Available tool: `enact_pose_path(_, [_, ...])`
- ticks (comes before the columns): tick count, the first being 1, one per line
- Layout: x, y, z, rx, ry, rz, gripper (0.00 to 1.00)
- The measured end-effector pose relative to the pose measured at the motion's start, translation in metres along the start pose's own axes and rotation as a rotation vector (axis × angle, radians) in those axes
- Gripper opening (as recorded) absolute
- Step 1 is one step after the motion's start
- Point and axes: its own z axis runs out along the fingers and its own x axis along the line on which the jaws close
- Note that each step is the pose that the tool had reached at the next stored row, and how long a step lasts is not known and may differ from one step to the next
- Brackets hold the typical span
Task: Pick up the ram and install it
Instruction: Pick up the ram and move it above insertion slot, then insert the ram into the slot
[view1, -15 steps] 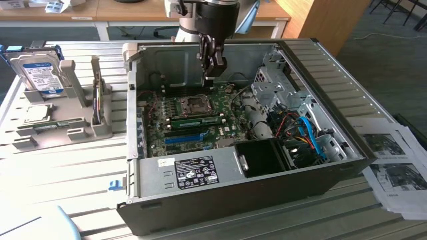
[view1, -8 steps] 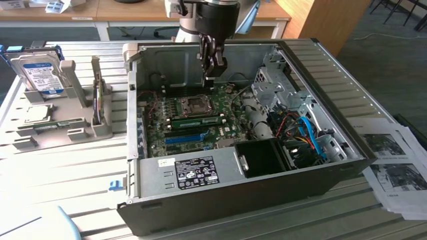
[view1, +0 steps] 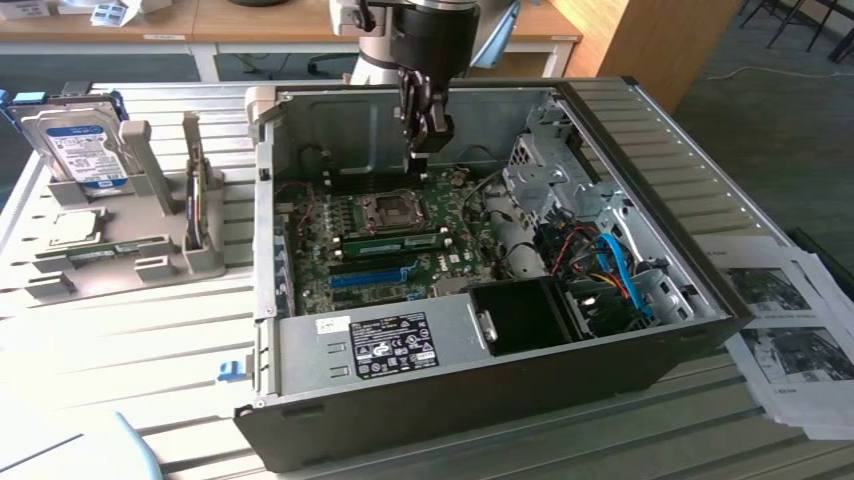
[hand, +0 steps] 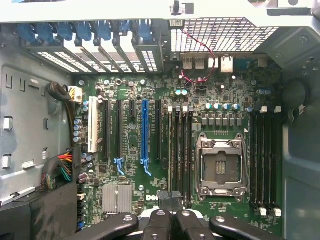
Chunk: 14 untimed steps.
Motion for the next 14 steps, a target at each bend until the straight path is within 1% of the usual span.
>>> enact_pose_path(14, [0.0, 0.0, 0.0, 0.0, -0.0007, 0.0, 0.09])
